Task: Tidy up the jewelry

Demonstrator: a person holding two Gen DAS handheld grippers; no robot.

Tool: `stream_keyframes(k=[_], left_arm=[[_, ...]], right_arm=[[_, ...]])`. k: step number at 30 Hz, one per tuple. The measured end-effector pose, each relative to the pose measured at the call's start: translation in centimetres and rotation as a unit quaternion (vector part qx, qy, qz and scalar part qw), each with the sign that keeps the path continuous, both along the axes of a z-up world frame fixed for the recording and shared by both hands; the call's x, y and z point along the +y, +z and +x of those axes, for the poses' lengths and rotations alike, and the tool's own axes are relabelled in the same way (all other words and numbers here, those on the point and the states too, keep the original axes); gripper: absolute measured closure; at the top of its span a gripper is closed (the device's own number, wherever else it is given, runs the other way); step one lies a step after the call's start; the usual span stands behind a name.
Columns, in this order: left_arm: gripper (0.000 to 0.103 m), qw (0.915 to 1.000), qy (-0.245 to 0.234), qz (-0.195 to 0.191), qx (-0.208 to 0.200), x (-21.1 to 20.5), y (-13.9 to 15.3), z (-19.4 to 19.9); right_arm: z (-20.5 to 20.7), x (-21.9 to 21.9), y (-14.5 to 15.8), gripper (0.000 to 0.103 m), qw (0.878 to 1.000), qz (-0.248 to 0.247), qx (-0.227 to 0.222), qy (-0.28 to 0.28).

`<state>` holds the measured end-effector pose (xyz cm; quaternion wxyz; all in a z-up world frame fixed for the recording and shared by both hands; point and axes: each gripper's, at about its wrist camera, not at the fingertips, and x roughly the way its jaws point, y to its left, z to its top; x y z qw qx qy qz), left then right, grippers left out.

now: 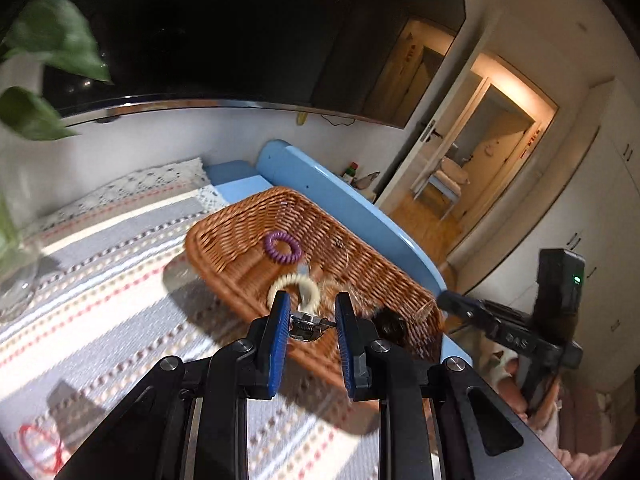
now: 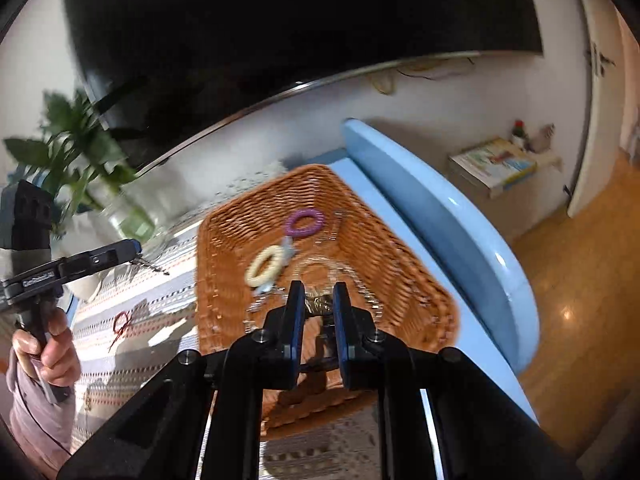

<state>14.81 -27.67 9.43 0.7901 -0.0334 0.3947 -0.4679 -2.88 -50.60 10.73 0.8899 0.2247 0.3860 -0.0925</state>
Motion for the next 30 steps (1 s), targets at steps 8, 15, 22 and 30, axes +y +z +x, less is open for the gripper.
stream_keyframes(k=[8, 15, 22, 30], left_arm=[[0.080, 0.9994, 0.019, 0.007, 0.029, -4.0, -2.8, 4.6], [0.065, 0.9976, 0.046, 0.049, 0.020, -5.2, -4.7, 5.6], [0.054, 0.9975, 0.043, 0.029, 0.048, -3.0, -3.7, 4.9], [0.054, 0.9982, 0.042, 0.040, 0.014, 3.1, -0.5, 0.4]], right_arm=[[0.4, -1.9, -1.8, 0.087, 0.999, -0.013, 0.031, -0.026], [1.1, -0.5, -2.2, 0.084, 0.998, -0.037, 0.047, -0.013], [0.7, 0.6, -1.7, 0.051, 0.999, -0.025, 0.032, -0.004], [0.1, 4.5, 0.8, 0.051, 0.998, -0.045, 0.006, 0.036]])
